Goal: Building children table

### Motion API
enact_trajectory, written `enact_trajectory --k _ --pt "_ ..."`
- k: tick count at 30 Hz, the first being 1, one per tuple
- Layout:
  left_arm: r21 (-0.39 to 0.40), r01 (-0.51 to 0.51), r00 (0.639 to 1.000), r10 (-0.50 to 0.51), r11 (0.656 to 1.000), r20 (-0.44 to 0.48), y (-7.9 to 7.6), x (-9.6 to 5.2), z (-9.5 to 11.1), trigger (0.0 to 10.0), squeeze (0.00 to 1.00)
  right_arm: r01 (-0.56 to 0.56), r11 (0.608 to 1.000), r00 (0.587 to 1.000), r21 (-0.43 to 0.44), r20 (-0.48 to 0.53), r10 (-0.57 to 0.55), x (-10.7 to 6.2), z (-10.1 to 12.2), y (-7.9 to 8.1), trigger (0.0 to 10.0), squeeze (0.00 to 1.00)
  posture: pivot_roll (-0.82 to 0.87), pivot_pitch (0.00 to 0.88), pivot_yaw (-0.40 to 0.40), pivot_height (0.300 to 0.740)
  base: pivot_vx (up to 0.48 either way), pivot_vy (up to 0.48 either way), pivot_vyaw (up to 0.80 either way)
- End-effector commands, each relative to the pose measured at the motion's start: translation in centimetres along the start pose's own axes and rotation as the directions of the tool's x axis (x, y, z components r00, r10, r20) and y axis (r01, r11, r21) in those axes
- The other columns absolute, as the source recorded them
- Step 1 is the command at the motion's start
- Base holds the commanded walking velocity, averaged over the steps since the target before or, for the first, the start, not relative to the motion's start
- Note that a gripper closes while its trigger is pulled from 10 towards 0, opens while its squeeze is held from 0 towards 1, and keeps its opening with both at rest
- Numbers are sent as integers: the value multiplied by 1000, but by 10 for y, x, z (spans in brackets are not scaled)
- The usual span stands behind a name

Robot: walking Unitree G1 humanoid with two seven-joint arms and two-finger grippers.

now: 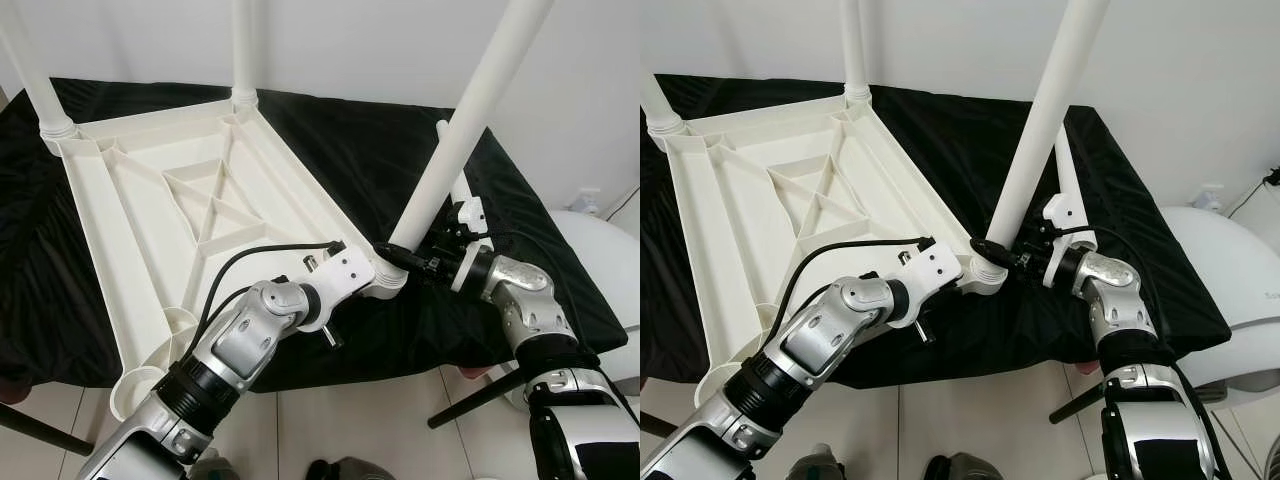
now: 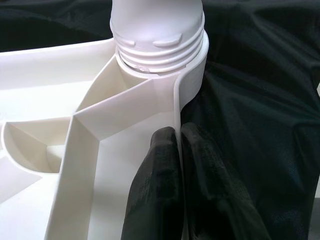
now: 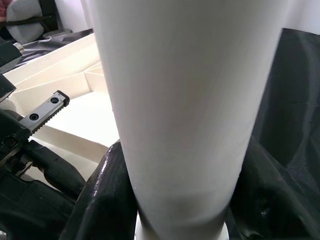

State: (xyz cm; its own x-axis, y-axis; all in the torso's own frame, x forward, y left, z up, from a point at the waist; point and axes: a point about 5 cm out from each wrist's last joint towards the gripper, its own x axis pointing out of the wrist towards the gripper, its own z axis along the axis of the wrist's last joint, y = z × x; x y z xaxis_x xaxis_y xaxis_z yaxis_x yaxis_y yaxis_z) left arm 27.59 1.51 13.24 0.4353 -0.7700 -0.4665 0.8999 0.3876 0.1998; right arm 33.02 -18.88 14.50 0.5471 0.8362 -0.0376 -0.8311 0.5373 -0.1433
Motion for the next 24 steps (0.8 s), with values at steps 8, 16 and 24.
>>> enact_trajectory --k 8,16,24 --pt "31 45 997 -47 999 60 -7 0 14 10000 0 87 995 996 53 28 -88 -3 -4 4 10000 0 38 5 -107 740 0 0 0" --pt "25 43 997 -44 999 61 -8 0 14 10000 0 220 974 969 59 100 -225 12 -1 22 10000 0 37 6 -112 740 0 0 0" --pt "27 44 997 -46 999 61 -8 0 14 10000 0 323 937 931 133 132 -340 25 -1 36 10000 0 38 8 -111 740 0 0 0"
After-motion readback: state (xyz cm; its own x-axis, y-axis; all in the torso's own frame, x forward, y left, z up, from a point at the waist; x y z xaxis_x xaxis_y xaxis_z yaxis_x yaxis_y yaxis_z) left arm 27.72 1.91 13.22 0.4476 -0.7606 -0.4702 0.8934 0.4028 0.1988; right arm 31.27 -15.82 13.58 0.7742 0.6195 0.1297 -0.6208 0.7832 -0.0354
